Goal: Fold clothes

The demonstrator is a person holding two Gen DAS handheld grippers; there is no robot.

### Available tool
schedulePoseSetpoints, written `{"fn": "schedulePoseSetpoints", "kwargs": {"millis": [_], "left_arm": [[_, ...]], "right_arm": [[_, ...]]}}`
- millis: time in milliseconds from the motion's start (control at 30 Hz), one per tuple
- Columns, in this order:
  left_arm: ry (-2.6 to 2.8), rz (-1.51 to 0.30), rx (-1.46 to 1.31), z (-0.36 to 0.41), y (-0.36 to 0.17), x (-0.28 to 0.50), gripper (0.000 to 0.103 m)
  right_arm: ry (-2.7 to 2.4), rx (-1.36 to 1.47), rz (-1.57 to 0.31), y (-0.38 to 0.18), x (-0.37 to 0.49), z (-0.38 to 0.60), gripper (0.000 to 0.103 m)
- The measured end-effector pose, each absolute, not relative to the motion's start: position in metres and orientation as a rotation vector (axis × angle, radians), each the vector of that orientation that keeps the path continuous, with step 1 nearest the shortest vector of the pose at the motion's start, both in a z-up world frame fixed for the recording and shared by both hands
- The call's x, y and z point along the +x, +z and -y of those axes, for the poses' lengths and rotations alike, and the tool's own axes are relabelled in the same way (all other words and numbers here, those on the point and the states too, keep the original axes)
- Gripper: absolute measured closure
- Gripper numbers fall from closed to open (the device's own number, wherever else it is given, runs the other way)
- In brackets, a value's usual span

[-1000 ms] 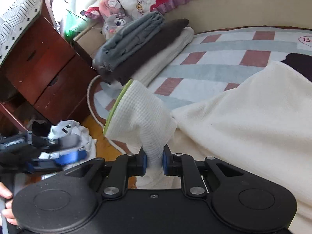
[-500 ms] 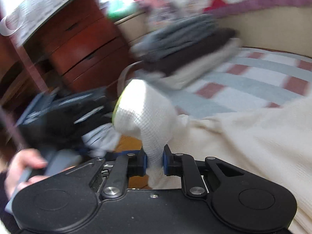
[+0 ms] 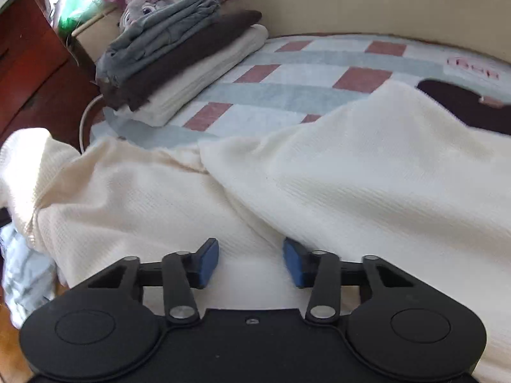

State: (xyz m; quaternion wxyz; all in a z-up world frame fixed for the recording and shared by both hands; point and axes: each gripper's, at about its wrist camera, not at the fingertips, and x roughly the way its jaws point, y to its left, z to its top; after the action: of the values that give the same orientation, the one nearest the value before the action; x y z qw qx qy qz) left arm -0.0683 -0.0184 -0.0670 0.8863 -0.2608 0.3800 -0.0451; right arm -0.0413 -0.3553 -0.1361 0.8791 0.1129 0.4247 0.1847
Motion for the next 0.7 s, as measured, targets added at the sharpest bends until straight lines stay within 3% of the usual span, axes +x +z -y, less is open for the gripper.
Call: {"fn": "schedulePoseSetpoints", "kwargs": {"millis": [100,167,300,367,433,533,700], "left_arm": [[-0.023,-0.877,-0.573,0.001,-0.100,-0.061,0.099],[0.095,-0.871,-0.477,-0.006,-0.109,-0.063,0.094],[0.076,-0.863,-0.637,-0.029,-0.115,-0.080,0.090],[0.060,-0.826,-0.613,-0.029,-0.108,-0.093,0.081],[0.045,-0.747,-0.586,-0.026,-0.099,-0.108,0.058],[-0.096,-0.691,-0.601,-0.016,-0.099,-0.118,0.049],[-0.180,-0.825,-0.424,0.033,-0.123,-0.090,0.026]], "right_arm": [[0.383,0.180,-0.881,-0.136,-0.042,0.348,0.056],[0.383,0.133,-0.879,-0.134,-0.045,0.342,0.055],[0.378,0.055,-0.858,-0.122,-0.055,0.334,0.051],[0.459,0.034,-0.817,-0.110,-0.070,0.326,0.051],[0.543,-0.003,-0.789,-0.103,-0.080,0.314,0.049],[0.579,-0.056,-0.800,-0.109,-0.083,0.300,0.048],[0.575,-0.050,-0.852,-0.122,-0.078,0.293,0.048]]}}
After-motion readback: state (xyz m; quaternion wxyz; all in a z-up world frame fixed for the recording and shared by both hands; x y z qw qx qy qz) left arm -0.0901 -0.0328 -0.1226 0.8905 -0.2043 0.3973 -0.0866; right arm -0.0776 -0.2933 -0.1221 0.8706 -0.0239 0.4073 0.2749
